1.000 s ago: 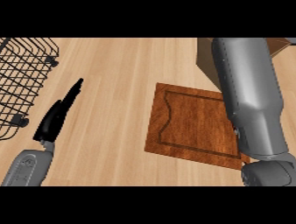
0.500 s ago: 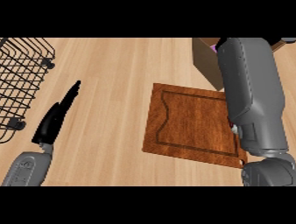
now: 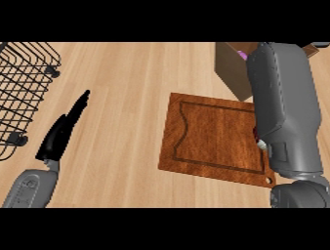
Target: Pick the can from the cutting board and place it in the cardboard box
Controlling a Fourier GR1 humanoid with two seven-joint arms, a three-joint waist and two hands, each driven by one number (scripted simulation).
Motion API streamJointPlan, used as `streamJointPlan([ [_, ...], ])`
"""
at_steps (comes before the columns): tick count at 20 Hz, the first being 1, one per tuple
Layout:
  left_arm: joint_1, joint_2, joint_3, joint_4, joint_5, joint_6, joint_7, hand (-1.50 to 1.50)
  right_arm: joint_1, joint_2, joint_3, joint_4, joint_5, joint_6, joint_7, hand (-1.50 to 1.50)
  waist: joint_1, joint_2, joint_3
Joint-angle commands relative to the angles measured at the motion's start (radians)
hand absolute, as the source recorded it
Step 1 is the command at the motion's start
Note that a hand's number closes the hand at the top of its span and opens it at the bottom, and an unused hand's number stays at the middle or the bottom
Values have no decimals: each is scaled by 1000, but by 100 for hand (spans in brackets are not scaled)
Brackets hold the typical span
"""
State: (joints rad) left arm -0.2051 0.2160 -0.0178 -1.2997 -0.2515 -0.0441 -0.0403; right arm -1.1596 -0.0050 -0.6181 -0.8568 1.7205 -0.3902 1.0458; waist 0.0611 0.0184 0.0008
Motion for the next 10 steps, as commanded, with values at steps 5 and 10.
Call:
streamJointPlan([
  [5, -4, 11, 15, -18, 14, -16, 32, 0, 75, 5, -20, -56, -67, -455, 74, -150, -19, -10, 1],
  [10, 48, 11, 13, -40, 5, -4, 11, 0, 192, 5, 53, -107, -45, -637, 71, -150, -33, -19, 0],
])
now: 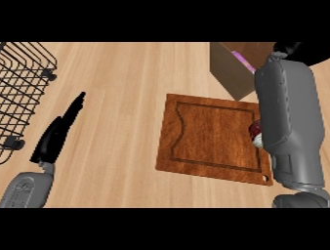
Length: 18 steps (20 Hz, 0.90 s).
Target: Pick the can from the cutting board and place it in the cardboard box
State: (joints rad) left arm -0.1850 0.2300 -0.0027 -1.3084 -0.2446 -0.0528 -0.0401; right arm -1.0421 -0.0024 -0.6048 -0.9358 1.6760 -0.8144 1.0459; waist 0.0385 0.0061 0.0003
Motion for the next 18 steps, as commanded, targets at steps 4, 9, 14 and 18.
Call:
streamJointPlan([
  [4, 41, -9, -2, -24, -10, 15, 10, 0, 203, 2, 162, -117, 6, -278, 143, -150, -26, -13, 0],
  [9, 50, -13, 6, 23, -21, 29, -30, 0, 376, 2, 281, -308, 23, -278, 202, -150, -44, -15, -1],
  [14, 65, -2, 15, -59, -2, 9, 14, 0, 590, 2, 386, -486, 45, -289, 243, -150, -39, -16, 0],
  [18, 72, 10, 32, -40, 2, 8, -15, 0, 756, 2, 477, -630, 63, -262, 304, -150, -43, -13, -1],
])
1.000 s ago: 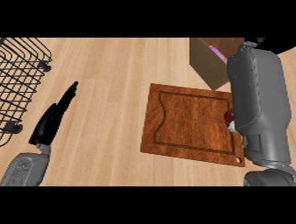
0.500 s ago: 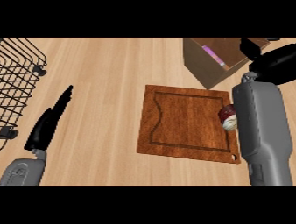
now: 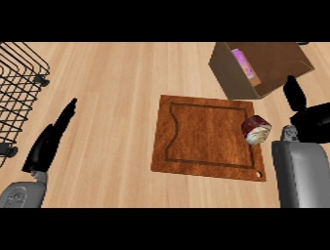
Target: Pick the can from the cutting board and place it in the cardboard box
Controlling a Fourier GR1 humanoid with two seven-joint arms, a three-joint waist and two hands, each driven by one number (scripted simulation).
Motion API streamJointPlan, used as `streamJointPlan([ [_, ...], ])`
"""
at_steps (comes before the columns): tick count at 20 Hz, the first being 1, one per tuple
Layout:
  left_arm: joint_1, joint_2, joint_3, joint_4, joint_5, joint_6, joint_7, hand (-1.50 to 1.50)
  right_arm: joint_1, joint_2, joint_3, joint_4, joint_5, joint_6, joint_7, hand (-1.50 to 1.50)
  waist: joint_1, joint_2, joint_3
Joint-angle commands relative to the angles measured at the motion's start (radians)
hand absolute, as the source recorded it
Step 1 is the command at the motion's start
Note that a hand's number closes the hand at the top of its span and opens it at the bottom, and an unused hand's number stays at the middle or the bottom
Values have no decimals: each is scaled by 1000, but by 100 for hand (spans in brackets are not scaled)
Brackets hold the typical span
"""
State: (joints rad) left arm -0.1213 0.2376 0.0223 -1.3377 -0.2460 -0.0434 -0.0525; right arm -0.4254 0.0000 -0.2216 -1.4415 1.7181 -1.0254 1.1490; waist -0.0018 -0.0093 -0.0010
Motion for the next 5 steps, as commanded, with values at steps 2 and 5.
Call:
streamJointPlan([
  [2, -1, -34, -22, -18, -19, 23, 22, 0, 170, 0, 150, -193, 65, -8, 251, -150, -3, 2, 1],
  [5, -8, -5, -4, -24, 9, -25, 47, 0, 302, 0, 225, -254, 76, -45, 277, -150, -1, 4, 1],
])
